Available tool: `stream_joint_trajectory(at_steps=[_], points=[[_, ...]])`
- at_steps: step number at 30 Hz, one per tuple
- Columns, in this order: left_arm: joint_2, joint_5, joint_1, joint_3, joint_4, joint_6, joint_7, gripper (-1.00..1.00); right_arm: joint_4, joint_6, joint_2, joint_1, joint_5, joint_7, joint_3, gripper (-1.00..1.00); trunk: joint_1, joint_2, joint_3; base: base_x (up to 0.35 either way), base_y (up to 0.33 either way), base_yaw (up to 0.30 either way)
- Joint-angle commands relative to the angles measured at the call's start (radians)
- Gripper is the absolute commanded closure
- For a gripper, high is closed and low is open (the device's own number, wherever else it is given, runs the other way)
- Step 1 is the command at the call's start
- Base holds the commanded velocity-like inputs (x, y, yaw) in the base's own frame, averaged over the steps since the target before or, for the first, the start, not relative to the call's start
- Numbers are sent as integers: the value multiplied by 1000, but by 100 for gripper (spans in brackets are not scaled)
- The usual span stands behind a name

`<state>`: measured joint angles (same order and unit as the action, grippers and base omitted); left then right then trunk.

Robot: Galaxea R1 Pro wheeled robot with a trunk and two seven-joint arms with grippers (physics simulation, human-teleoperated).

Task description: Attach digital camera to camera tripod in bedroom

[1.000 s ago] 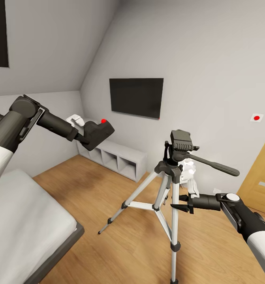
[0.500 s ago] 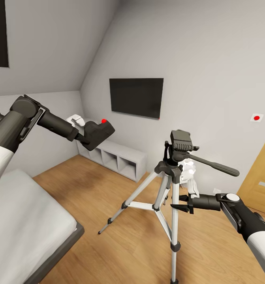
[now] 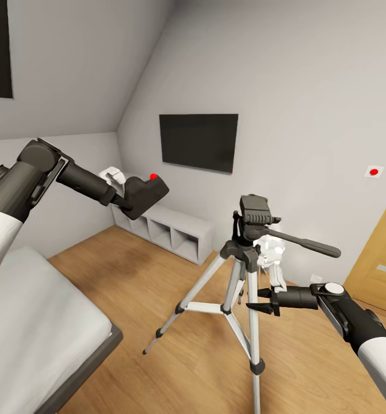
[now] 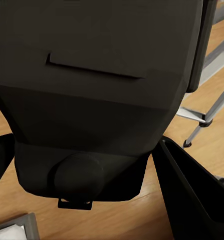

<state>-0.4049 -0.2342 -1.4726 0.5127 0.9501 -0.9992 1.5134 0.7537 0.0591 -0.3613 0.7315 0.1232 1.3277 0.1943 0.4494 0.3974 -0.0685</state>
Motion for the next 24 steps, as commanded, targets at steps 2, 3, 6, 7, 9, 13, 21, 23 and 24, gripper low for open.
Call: stream_joint_trajectory(at_steps=[2,3,6,7,9,13,21,23,24], points=[[0,-10,-2,1,1,-10,10,100,0,3,4,2,8,-2,5,100,1,3,-2,0,0,0],[1,-10,-2,1,1,-10,10,100,0,3,4,2,8,-2,5,100,1,3,-2,0,0,0],[5,-10,-2,1,1,-10,10,100,0,2,7,2,8,-3,5,100,1,3,-2,0,0,0],[6,-10,-2,1,1,-10,10,100,0,2,8,2,7,-4,5,100,1,3,-2,0,0,0],[10,-10,-2,1,1,-10,10,100,0,2,10,2,7,-8,5,100,1,3,-2,0,0,0],[12,-10,-2,1,1,-10,10,100,0,2,12,2,6,-17,6,100,1,3,-2,0,0,0],[14,-10,-2,1,1,-10,9,100,0,2,22,2,6,-30,38,100,1,3,-2,0,0,0],[14,-10,-2,1,1,-10,10,100,0,2,23,2,6,-33,40,100,1,3,-2,0,0,0],[14,-10,-2,1,1,-10,10,100,0,2,23,2,6,-34,41,100,1,3,-2,0,0,0]])
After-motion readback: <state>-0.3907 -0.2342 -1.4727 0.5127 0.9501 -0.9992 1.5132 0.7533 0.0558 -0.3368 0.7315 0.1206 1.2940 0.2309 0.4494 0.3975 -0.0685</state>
